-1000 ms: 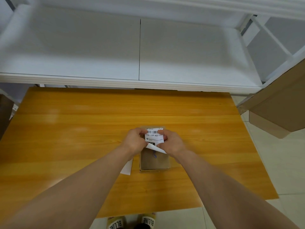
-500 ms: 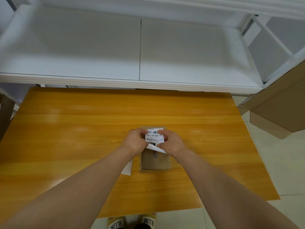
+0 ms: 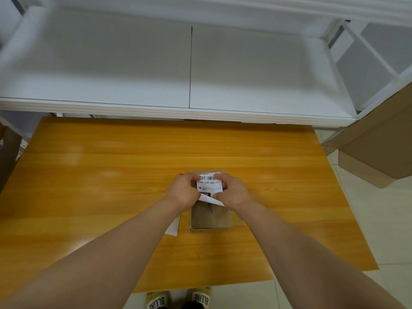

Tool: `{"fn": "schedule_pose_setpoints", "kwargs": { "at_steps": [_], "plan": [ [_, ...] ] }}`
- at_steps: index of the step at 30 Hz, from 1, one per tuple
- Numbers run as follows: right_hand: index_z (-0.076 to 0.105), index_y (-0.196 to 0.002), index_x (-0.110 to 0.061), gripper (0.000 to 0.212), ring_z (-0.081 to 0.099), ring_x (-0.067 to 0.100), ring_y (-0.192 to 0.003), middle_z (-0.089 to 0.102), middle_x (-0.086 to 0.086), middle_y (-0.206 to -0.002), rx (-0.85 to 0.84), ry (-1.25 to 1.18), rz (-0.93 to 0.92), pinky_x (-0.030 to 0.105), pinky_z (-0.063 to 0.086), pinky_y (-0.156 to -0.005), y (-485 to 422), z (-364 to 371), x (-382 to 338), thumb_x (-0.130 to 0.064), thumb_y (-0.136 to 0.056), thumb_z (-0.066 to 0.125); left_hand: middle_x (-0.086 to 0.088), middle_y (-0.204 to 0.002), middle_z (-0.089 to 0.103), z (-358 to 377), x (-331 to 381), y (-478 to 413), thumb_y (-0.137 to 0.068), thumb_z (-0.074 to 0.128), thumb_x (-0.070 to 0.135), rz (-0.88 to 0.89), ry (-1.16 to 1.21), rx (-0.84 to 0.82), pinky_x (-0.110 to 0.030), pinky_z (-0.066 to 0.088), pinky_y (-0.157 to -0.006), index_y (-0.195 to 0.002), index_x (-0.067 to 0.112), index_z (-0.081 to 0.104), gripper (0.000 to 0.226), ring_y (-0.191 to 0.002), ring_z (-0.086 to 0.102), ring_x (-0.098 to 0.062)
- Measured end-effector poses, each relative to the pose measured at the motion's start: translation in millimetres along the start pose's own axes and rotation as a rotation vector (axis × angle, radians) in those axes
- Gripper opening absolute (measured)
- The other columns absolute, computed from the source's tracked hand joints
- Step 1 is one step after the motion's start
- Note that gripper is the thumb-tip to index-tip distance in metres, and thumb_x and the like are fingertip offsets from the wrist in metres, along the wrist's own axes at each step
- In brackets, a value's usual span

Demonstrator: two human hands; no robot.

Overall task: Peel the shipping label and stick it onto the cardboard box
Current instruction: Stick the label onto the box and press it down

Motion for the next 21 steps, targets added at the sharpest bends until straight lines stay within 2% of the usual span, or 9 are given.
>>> {"fn": "schedule_pose_setpoints", "kwargs": {
  "at_steps": [2, 4, 6, 8, 10, 12, 14, 17, 21],
  "plan": [
    [0.049, -0.141, -0.018, 0.063, 0.061, 0.019, -0.098, 0.066, 0.011, -0.123, 0.001, 0.006, -0.004, 0.026, 0.050, -0.076, -0.5, 0.5, 0.5, 0.005, -0.086, 0.068, -0.009, -0.139, 0.047, 0.1, 0.4, 0.0, -0.086, 0.058, -0.012, 0.014, -0.017, 0.005, -0.032, 0.055, -0.087, -0.129, 0.017, 0.060, 0.052, -0.107, 0.055, -0.024],
    [0.054, -0.130, -0.019, 0.052, 0.063, 0.020, -0.093, 0.068, 0.010, -0.118, 0.019, 0.036, -0.008, 0.023, 0.049, -0.064, -1.7, 1.1, 2.4, 0.002, -0.085, 0.070, -0.009, -0.134, 0.048, 0.1, 0.7, 0.0, -0.084, 0.057, -0.014, 0.033, -0.037, 0.008, -0.035, 0.057, -0.082, -0.110, 0.019, 0.068, 0.044, -0.103, 0.057, -0.026],
    [0.058, -0.117, -0.019, 0.040, 0.062, 0.020, -0.090, 0.067, 0.009, -0.115, 0.040, 0.051, -0.016, 0.020, 0.045, -0.058, -3.0, 1.4, 4.9, 0.001, -0.084, 0.071, -0.009, -0.131, 0.051, 0.3, 0.5, 0.4, -0.083, 0.055, -0.015, 0.047, -0.080, 0.005, -0.033, 0.055, -0.069, -0.098, 0.019, 0.071, 0.040, -0.101, 0.060, -0.030],
    [0.061, -0.110, -0.017, 0.033, 0.060, 0.019, -0.092, 0.064, 0.008, -0.118, 0.049, 0.060, -0.021, 0.019, 0.044, -0.059, -4.3, 1.6, 6.5, 0.000, -0.084, 0.072, -0.010, -0.130, 0.052, 1.1, -0.7, -0.4, -0.083, 0.052, -0.015, 0.053, -0.118, 0.008, -0.028, 0.047, -0.058, -0.094, 0.020, 0.071, 0.041, -0.100, 0.061, -0.032],
    [0.064, -0.107, -0.017, 0.030, 0.060, 0.019, -0.095, 0.062, 0.007, -0.124, 0.053, 0.068, -0.025, 0.021, 0.047, -0.064, -5.3, 2.1, 6.5, -0.001, -0.083, 0.073, -0.011, -0.130, 0.052, 2.3, -2.1, -1.9, -0.083, 0.051, -0.014, 0.057, -0.127, 0.009, -0.029, 0.048, -0.062, -0.094, 0.019, 0.072, 0.041, -0.102, 0.060, -0.032],
    [0.066, -0.107, -0.019, 0.030, 0.064, 0.021, -0.099, 0.065, 0.005, -0.121, 0.044, 0.073, -0.015, 0.030, 0.055, -0.077, -5.7, 2.7, 6.2, -0.003, -0.084, 0.073, -0.011, -0.132, 0.052, 3.4, -3.7, -3.7, -0.084, 0.051, -0.013, 0.062, -0.147, 0.013, -0.031, 0.050, -0.070, -0.099, 0.017, 0.074, 0.040, -0.106, 0.059, -0.031],
    [0.068, -0.108, -0.020, 0.030, 0.066, 0.023, -0.103, 0.067, 0.006, -0.118, 0.039, 0.081, -0.009, 0.034, 0.057, -0.084, -6.1, 3.1, 6.6, -0.003, -0.084, 0.073, -0.012, -0.134, 0.051, 4.3, -4.8, -5.6, -0.085, 0.052, -0.011, 0.067, -0.164, 0.020, -0.034, 0.052, -0.077, -0.103, 0.016, 0.074, 0.039, -0.110, 0.058, -0.031],
    [0.071, -0.112, -0.018, 0.032, 0.065, 0.023, -0.105, 0.067, 0.005, -0.118, 0.034, 0.091, -0.016, 0.032, 0.055, -0.085, -5.7, 3.4, 7.1, -0.002, -0.084, 0.072, -0.012, -0.135, 0.051, 5.5, -5.4, -7.5, -0.085, 0.054, -0.010, 0.071, -0.187, 0.026, -0.038, 0.054, -0.089, -0.106, 0.015, 0.074, 0.038, -0.114, 0.056, -0.030],
    [0.071, -0.116, -0.016, 0.032, 0.056, 0.016, -0.097, 0.061, -0.002, -0.102, 0.020, 0.118, -0.040, 0.027, 0.049, -0.079, -4.0, 2.8, 6.9, -0.003, -0.086, 0.071, -0.011, -0.133, 0.051, 6.1, -5.4, -7.6, -0.085, 0.054, -0.009, 0.075, -0.215, 0.026, -0.041, 0.055, -0.091, -0.106, 0.014, 0.074, 0.037, -0.112, 0.057, -0.030]
  ]
}}
Point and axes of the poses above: each hand's wrist, its own y-axis away from the middle knuckle, its own z-axis out of the palm, x = y × z, the point moved 2 cm from there along -y, towards the middle knuckle
